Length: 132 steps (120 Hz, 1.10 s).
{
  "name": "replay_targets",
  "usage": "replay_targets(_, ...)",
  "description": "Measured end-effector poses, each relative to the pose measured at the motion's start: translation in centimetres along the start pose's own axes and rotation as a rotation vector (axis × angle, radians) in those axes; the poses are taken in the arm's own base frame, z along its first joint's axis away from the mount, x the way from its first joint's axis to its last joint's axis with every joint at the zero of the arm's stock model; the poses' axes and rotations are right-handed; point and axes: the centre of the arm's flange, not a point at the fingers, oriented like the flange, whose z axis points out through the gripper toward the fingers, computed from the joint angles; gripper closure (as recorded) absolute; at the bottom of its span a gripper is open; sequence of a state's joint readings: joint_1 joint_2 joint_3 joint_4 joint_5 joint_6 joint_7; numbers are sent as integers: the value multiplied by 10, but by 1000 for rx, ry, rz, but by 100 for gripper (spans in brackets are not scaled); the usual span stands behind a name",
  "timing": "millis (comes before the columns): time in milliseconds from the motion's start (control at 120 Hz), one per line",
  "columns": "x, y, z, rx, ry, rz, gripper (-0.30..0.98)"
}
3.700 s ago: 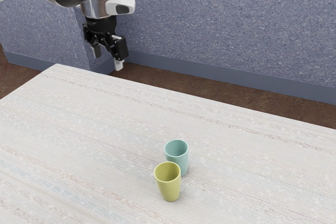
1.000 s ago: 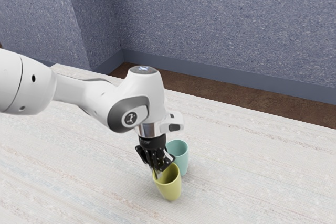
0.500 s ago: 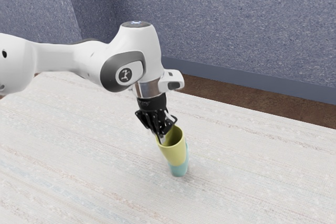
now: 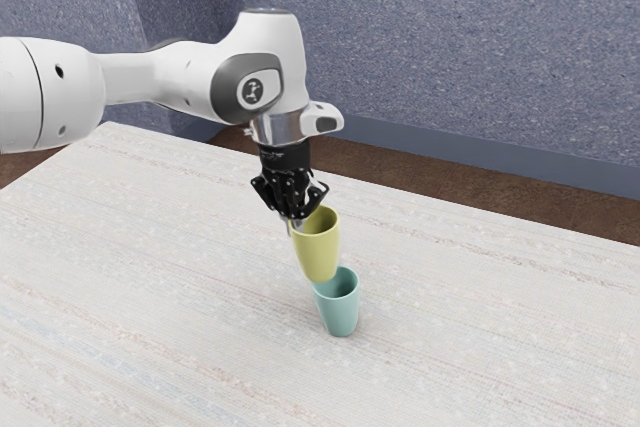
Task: Place the right cup onto the left cup
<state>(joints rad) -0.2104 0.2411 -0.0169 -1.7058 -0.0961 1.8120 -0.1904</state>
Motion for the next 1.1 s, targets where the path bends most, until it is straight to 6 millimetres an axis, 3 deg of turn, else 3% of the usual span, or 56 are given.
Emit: replay_targets(1100, 20, 14, 24, -23, -36, 36, 79)
